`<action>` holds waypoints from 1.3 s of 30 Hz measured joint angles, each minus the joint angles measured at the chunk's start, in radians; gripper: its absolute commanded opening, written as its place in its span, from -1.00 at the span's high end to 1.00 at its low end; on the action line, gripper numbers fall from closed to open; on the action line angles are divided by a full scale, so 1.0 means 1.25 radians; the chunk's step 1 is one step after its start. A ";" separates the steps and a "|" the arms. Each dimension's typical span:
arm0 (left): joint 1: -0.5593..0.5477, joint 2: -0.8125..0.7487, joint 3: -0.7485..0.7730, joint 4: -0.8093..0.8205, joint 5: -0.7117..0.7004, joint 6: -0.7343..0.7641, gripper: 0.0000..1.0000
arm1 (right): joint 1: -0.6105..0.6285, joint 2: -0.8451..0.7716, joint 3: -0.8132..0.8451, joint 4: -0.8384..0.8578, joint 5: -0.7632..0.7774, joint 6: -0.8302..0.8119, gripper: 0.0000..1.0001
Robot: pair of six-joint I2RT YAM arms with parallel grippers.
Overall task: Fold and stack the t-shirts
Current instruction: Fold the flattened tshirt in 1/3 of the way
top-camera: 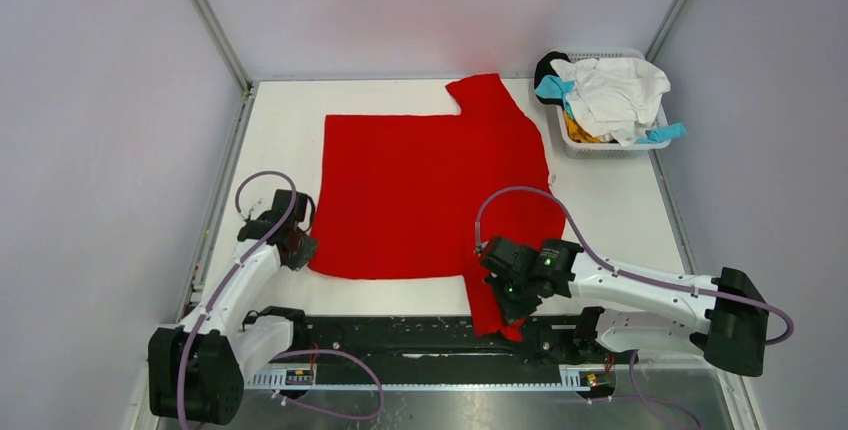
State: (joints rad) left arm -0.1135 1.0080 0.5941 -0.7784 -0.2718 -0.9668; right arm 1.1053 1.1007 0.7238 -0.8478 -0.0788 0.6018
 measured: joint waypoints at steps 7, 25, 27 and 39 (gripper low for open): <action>0.000 -0.058 -0.057 -0.057 0.006 -0.019 1.00 | 0.005 -0.006 -0.019 -0.001 -0.048 0.007 1.00; 0.000 0.127 0.158 -0.068 0.015 -0.017 1.00 | -0.300 0.106 0.239 -0.013 0.031 -0.120 1.00; 0.000 0.159 0.184 -0.067 0.016 -0.016 1.00 | -0.333 0.127 0.260 -0.018 0.038 -0.137 1.00; 0.027 0.303 0.299 -0.076 0.020 -0.004 1.00 | -0.474 0.216 0.424 -0.020 0.056 -0.211 1.00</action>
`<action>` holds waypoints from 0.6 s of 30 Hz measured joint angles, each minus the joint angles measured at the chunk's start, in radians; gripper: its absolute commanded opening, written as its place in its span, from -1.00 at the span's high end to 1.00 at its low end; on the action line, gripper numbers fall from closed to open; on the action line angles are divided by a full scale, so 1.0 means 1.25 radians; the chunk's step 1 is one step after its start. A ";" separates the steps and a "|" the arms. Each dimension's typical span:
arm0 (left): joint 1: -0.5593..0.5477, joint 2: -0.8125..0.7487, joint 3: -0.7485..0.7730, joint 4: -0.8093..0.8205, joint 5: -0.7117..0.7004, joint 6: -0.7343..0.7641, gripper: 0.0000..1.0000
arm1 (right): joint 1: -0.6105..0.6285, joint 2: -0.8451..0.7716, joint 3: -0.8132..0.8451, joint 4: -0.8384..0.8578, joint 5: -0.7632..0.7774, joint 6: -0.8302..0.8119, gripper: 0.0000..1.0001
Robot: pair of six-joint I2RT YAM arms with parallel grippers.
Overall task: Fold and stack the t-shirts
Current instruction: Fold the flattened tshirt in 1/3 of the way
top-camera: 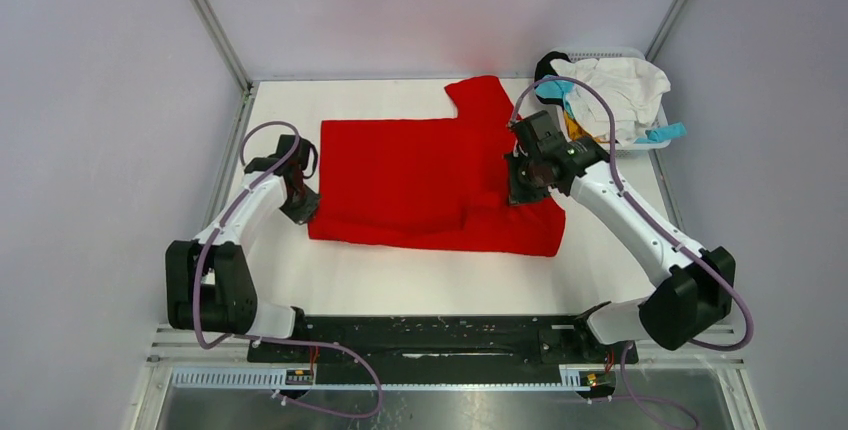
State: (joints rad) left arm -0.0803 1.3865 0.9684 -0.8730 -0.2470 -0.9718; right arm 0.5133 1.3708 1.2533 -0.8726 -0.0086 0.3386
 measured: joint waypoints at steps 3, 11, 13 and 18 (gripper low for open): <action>0.011 0.023 0.026 -0.002 0.003 0.005 1.00 | -0.025 0.028 0.034 0.003 -0.004 -0.021 1.00; 0.028 0.115 0.114 -0.005 0.006 0.016 1.00 | -0.063 0.124 0.114 0.024 -0.028 -0.081 1.00; 0.028 0.154 0.143 -0.007 0.007 0.020 1.00 | -0.078 0.156 0.136 0.034 -0.033 -0.097 1.00; 0.037 0.257 0.207 -0.007 0.013 0.023 1.00 | -0.122 0.245 0.198 0.050 -0.056 -0.127 1.00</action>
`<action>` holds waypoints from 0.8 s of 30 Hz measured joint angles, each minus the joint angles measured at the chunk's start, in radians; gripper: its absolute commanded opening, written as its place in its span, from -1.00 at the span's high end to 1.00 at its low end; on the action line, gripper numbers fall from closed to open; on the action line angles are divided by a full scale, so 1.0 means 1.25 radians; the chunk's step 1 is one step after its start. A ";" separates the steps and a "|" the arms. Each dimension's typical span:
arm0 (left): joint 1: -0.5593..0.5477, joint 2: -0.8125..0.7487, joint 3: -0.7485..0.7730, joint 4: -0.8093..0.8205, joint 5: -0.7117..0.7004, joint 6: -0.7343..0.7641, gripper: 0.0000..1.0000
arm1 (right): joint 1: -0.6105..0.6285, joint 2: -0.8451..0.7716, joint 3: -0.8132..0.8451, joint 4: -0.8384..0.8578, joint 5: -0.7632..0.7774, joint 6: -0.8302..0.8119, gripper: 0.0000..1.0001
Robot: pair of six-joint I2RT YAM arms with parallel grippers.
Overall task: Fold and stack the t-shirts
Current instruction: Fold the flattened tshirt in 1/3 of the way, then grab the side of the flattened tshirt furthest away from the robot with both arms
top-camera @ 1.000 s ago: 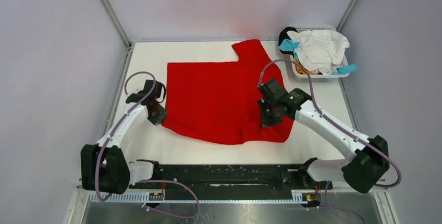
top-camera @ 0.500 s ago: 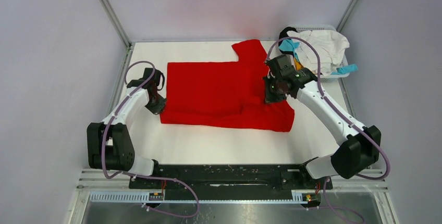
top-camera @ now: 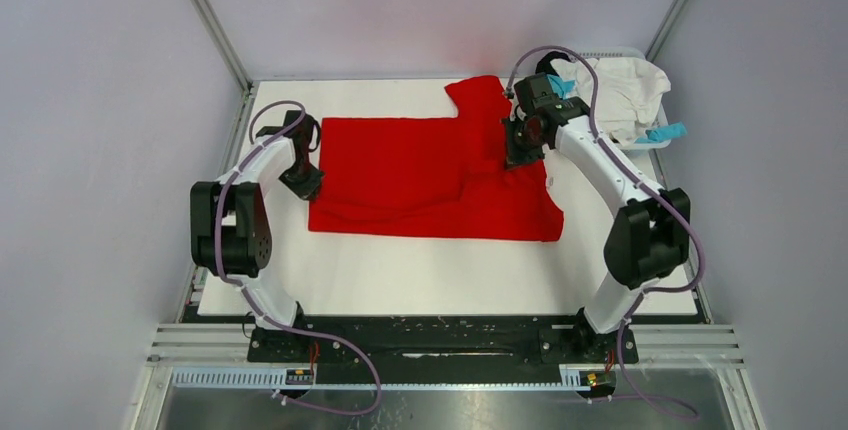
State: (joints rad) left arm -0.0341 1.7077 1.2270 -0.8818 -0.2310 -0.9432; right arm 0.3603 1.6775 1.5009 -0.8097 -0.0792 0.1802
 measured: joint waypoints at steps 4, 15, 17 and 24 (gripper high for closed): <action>0.015 0.074 0.059 -0.004 0.003 0.000 0.91 | -0.035 0.081 0.060 0.017 -0.017 -0.021 1.00; 0.080 0.175 0.211 -0.011 0.033 0.028 -0.98 | -0.107 0.374 0.380 0.016 -0.022 -0.037 -0.98; 0.081 0.144 0.206 -0.002 0.043 0.032 -0.98 | -0.111 0.369 0.377 0.018 -0.015 -0.033 -0.99; 0.040 -0.016 0.058 0.060 0.119 0.067 -0.98 | -0.106 0.123 -0.031 0.152 -0.060 0.039 -0.99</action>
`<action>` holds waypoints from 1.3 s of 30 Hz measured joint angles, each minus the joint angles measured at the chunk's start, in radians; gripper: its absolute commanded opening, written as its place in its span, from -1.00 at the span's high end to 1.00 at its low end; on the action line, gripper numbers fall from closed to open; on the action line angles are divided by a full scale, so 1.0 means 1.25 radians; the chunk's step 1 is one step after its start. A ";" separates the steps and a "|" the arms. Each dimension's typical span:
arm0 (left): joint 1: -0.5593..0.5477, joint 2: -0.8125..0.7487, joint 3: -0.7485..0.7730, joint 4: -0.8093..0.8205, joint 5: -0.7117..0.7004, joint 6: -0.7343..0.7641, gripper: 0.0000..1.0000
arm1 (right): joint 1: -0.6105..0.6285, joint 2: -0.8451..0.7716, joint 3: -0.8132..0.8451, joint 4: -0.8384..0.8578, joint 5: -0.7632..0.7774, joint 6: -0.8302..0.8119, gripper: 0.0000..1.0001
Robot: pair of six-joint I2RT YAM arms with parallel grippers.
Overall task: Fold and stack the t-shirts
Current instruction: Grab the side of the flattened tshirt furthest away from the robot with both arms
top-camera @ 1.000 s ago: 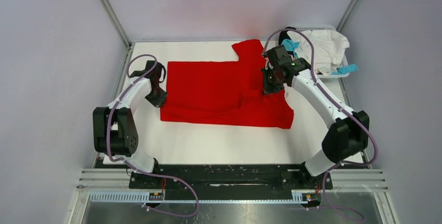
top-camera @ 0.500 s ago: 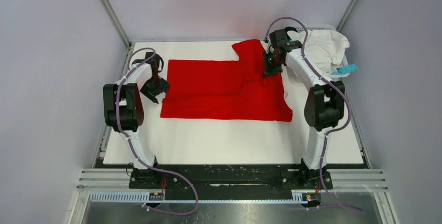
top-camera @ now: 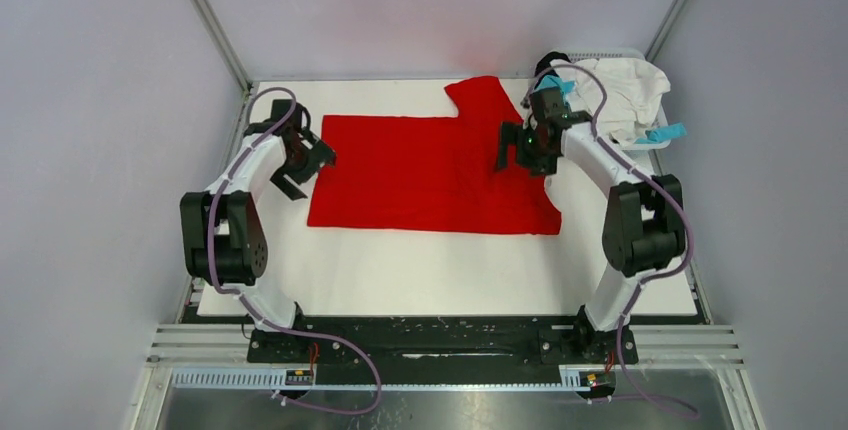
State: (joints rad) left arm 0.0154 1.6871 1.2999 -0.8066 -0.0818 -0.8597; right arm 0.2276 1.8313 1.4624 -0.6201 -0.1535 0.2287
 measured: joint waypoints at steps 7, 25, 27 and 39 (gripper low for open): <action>-0.077 0.096 -0.020 0.071 0.093 0.020 -0.98 | 0.096 -0.005 -0.118 0.064 -0.046 0.049 -0.99; -0.098 -0.072 -0.317 0.253 0.138 0.023 -0.98 | 0.164 -0.168 -0.442 0.170 -0.040 0.132 -0.99; -0.107 -0.118 -0.367 0.261 0.140 0.017 -0.98 | 0.165 -0.218 -0.494 0.172 -0.040 0.149 -0.99; -0.224 -0.342 -0.573 0.313 0.143 -0.078 -0.98 | 0.165 -0.392 -0.640 0.113 -0.010 0.233 -0.99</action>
State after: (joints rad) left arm -0.2642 1.2598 0.5838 -0.4152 0.0963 -0.9569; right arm 0.4339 1.3415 0.6621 -0.4793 -0.1658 0.5198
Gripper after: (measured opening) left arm 0.989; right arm 0.993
